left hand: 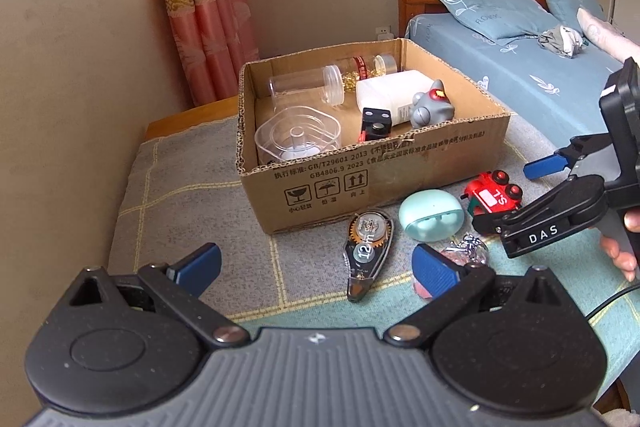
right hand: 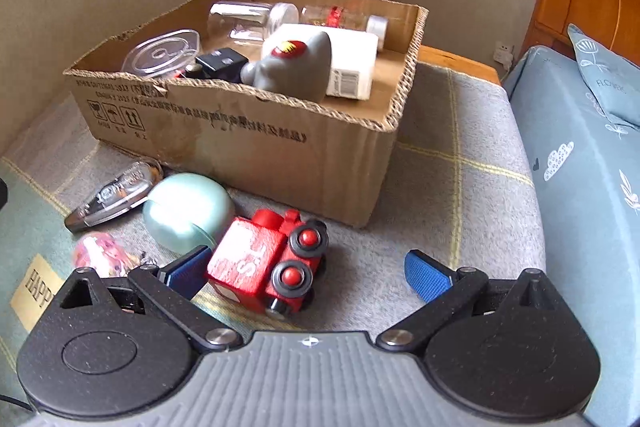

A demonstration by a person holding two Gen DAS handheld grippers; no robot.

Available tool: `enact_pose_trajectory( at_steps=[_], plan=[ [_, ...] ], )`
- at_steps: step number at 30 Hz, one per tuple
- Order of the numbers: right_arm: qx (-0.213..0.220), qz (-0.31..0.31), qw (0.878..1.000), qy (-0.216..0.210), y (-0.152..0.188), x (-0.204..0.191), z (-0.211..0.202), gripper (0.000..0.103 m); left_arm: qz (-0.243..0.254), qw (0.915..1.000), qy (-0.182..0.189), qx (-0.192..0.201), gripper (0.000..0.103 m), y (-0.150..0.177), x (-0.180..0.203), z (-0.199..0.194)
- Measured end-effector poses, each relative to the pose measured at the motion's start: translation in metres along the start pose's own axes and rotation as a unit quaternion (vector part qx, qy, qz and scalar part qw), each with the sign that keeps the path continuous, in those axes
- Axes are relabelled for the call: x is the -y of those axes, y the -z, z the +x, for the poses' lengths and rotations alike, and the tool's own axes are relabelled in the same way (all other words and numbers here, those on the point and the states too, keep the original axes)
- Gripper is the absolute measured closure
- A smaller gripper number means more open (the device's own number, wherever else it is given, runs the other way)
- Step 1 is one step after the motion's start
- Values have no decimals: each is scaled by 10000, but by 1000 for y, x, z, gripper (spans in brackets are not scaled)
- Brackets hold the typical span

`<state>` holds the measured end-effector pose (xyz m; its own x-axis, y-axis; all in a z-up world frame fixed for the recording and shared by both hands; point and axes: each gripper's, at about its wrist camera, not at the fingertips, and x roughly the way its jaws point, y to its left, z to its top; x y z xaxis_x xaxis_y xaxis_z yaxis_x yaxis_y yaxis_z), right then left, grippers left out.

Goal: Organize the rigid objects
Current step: 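Withdraw both tools from the box toward the pink keychain and red train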

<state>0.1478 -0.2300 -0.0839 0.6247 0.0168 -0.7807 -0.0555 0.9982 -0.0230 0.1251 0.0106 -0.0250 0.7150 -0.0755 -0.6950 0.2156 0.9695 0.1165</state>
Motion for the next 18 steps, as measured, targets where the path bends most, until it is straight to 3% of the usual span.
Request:
enact_pose_trajectory(
  at_steps=[8,13,18],
  plan=[
    [201,-120,9997,-120,15,9,-7,0,381,9982,455,13,2,7,20,6],
    [256,-205,9993,-201,16,10,-5,0,287,9955,886,-158,2,13,33,12],
    [362,-277,9986,-265,19,11,-6,0,303,9956,860,-221,2,15,50,26]
  ],
)
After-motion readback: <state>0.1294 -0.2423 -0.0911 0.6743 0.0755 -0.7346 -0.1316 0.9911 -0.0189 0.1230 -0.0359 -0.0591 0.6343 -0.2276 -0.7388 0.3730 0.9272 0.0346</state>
